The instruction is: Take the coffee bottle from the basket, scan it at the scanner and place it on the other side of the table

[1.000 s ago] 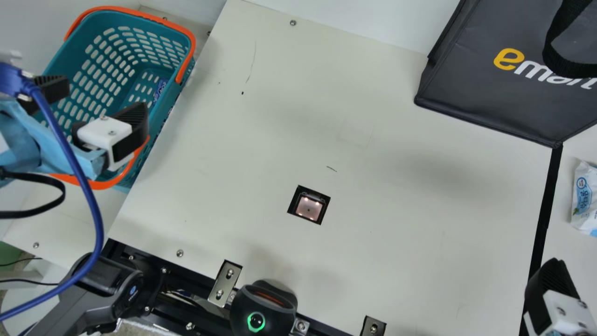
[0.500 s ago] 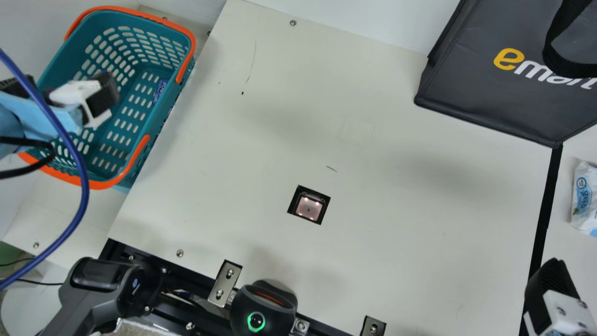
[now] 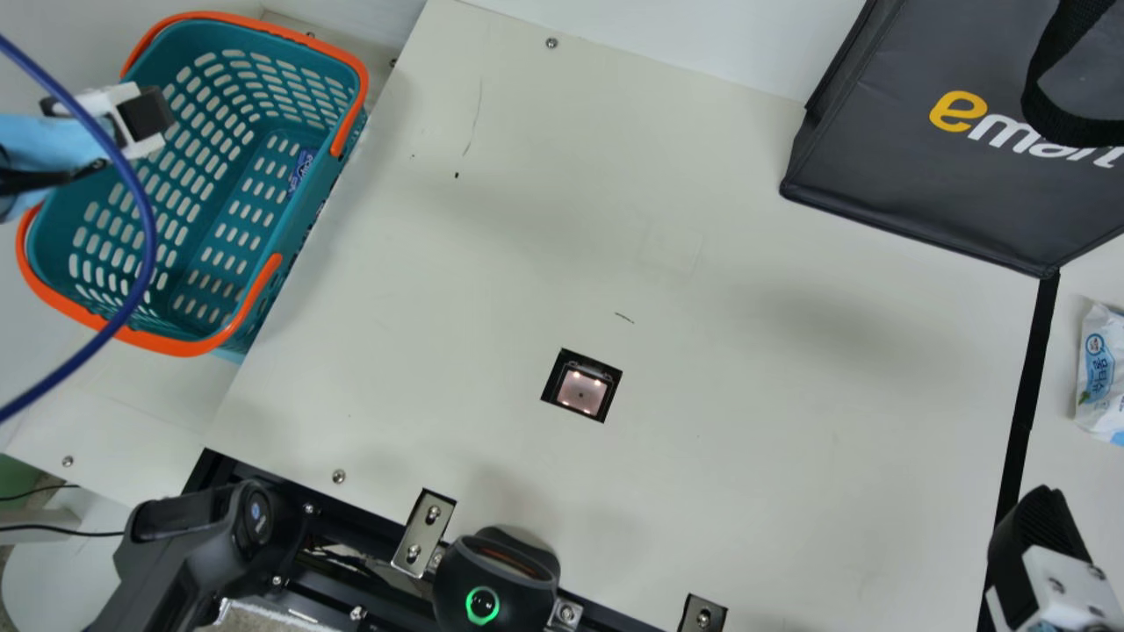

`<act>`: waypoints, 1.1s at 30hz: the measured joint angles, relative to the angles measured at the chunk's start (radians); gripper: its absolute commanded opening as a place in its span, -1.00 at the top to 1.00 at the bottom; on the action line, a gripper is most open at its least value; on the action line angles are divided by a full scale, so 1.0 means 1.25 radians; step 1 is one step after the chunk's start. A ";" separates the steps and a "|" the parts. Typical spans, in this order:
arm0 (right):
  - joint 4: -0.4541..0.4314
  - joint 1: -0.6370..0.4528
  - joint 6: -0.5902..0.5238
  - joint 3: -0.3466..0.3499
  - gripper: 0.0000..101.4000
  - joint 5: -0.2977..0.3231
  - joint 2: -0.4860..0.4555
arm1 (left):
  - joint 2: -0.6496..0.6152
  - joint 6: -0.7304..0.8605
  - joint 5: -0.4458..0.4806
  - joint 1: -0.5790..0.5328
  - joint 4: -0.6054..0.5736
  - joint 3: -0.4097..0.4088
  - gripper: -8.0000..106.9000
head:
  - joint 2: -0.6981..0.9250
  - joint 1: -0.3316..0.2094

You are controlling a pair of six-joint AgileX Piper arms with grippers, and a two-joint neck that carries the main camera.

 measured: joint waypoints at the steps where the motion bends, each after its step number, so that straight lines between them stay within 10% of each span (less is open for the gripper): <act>1: 0.000 0.000 0.000 0.000 -0.87 0.000 0.000 | 0.013 0.022 0.000 0.015 -0.010 -0.004 -0.71 | 0.001 0.000; 16: 0.000 0.000 0.000 0.000 -0.87 0.000 0.000 | 0.251 0.370 0.003 0.143 -0.117 -0.070 -0.71 | 0.000 0.000; 33: 0.000 0.000 0.000 0.000 -0.87 0.000 0.000 | 0.492 0.458 -0.002 0.111 -0.117 -0.142 -0.71 | 0.000 0.000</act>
